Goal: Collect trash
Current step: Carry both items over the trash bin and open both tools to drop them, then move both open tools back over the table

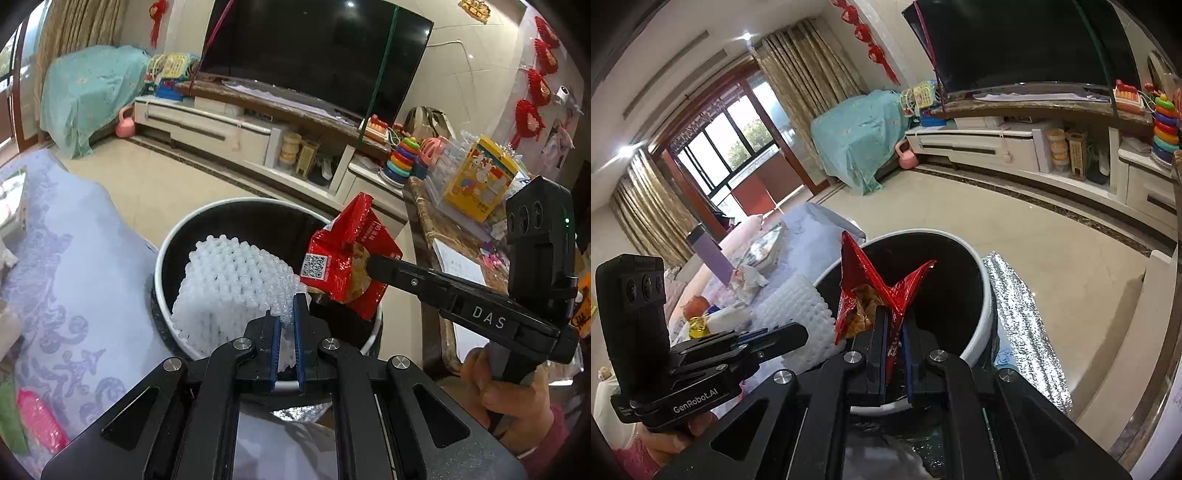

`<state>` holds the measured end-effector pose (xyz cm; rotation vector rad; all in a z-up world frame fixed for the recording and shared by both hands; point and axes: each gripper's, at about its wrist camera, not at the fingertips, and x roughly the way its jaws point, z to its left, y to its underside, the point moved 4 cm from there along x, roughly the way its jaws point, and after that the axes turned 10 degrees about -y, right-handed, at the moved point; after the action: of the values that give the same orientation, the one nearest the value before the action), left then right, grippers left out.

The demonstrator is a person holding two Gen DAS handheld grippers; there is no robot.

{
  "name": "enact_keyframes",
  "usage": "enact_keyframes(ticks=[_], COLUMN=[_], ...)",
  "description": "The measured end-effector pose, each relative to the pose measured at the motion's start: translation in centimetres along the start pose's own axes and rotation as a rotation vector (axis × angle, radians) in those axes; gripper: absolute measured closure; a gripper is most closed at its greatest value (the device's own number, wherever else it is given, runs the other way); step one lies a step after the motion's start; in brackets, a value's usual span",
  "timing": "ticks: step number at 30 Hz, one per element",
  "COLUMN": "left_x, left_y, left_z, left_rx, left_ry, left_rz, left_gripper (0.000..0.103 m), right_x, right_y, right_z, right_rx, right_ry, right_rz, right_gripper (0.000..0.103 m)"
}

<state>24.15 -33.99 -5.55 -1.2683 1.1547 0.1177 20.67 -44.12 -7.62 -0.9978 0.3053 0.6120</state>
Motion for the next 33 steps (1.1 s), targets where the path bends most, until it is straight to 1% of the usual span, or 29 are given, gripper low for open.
enact_keyframes(ticks=[2,3,4,5,6,7,8,9,11,13,15,17,18,19,20,21,27,33], left_x=[0.6,0.8,0.9,0.9,0.8,0.6,0.4,0.2,-0.2,-0.5,-1.0,-1.6,-2.0,-2.3,-2.7,-3.0,-5.6,-8.5], left_y=[0.0,0.1,0.1,0.1,0.1,0.3,0.3,0.5,0.9,1.5,2.2,2.9,3.5,3.8,4.3,4.7,7.5,10.2], left_z=[-0.1,-0.1,-0.1,-0.1,0.0,0.0,0.1,0.2,0.4,0.7,1.1,1.6,2.0,2.3,2.6,3.0,5.9,8.8], left_rx=[0.000,-0.001,-0.003,-0.006,-0.008,-0.008,-0.007,-0.005,-0.005,-0.011,-0.024,-0.039,-0.052,-0.060,-0.071,-0.083,-0.148,-0.215], left_ry=[-0.002,-0.002,-0.001,-0.001,-0.003,-0.010,-0.019,-0.028,-0.036,-0.045,-0.051,-0.059,-0.066,-0.071,-0.079,-0.086,-0.130,-0.182], left_rz=[0.015,0.024,0.032,0.037,0.035,0.032,0.029,0.027,0.028,0.032,0.036,0.037,0.036,0.036,0.036,0.037,0.032,0.017], left_gripper=[0.095,0.091,0.083,0.078,0.067,0.055,0.051,0.046,0.046,0.043,0.042,0.042,0.041,0.040,0.040,0.039,0.039,0.038], right_x=[0.3,0.5,0.6,0.7,0.8,0.8,0.7,0.7,0.4,0.2,-0.3,-0.6,-0.7,-0.9,-0.9,-1.0,-0.5,0.6], right_y=[0.1,0.2,0.3,0.3,0.1,0.2,0.2,0.0,0.1,-0.1,0.0,0.1,0.1,0.2,0.2,0.3,1.8,3.5], right_z=[-0.1,-0.3,-0.3,-0.4,-0.5,-0.5,-0.6,-0.7,-0.6,-0.7,-0.3,0.1,0.4,0.7,0.9,1.3,3.7,6.4], right_rx=[0.003,0.006,0.008,0.009,0.010,0.013,0.017,0.019,0.018,0.020,0.018,0.010,0.006,0.002,0.000,-0.002,-0.010,-0.027], right_ry=[0.007,0.007,0.004,0.012,0.015,0.017,0.019,0.021,0.025,0.025,0.022,0.023,0.023,0.021,0.016,0.012,-0.028,-0.072], right_rz=[0.011,0.019,0.027,0.032,0.033,0.035,0.035,0.033,0.024,0.018,0.007,-0.005,-0.009,-0.013,-0.016,-0.020,-0.005,0.027], right_gripper=[0.096,0.094,0.091,0.091,0.090,0.087,0.078,0.066,0.058,0.058,0.051,0.047,0.041,0.038,0.032,0.029,0.022,0.022])
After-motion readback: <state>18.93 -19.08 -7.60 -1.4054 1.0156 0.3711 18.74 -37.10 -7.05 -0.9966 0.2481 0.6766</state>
